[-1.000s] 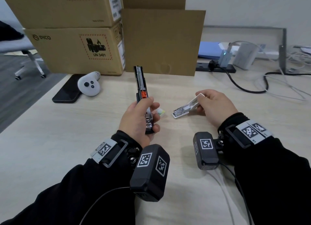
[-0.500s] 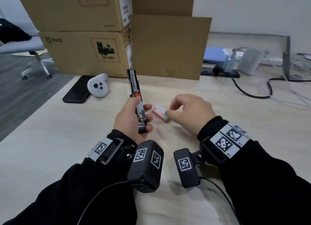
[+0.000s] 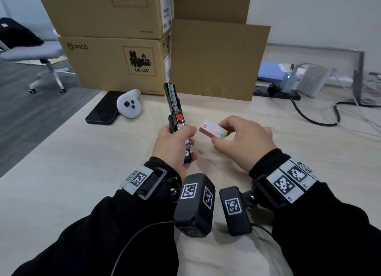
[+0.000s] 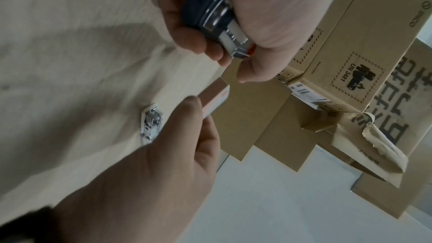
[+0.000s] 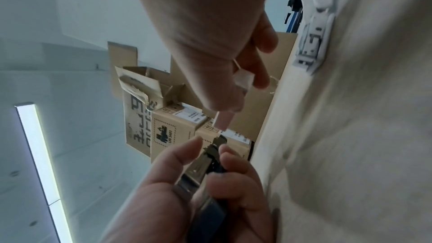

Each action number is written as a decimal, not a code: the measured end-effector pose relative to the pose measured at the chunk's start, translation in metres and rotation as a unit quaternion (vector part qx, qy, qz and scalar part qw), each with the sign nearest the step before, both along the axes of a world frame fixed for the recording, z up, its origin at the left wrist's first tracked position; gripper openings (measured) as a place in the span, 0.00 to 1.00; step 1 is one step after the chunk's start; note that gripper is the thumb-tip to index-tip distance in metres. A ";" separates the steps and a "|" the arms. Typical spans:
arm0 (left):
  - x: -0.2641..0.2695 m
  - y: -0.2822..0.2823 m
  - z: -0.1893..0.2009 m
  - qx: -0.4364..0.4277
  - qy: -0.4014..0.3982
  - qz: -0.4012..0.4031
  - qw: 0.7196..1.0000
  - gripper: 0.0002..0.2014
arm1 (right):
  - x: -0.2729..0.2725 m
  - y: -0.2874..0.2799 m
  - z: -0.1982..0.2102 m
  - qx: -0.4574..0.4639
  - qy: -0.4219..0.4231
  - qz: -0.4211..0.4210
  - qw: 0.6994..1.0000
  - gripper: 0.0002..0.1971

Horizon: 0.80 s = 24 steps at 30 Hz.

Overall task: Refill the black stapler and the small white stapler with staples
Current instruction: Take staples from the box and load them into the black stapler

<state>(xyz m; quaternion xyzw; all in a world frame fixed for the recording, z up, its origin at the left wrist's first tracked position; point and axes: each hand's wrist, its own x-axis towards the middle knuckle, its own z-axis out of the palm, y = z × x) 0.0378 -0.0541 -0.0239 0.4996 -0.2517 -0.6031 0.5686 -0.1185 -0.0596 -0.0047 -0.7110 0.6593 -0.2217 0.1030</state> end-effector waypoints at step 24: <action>-0.004 0.001 0.000 -0.005 0.042 -0.049 0.998 0.16 | -0.013 0.025 -0.025 -0.036 -0.397 0.088 0.913 0.12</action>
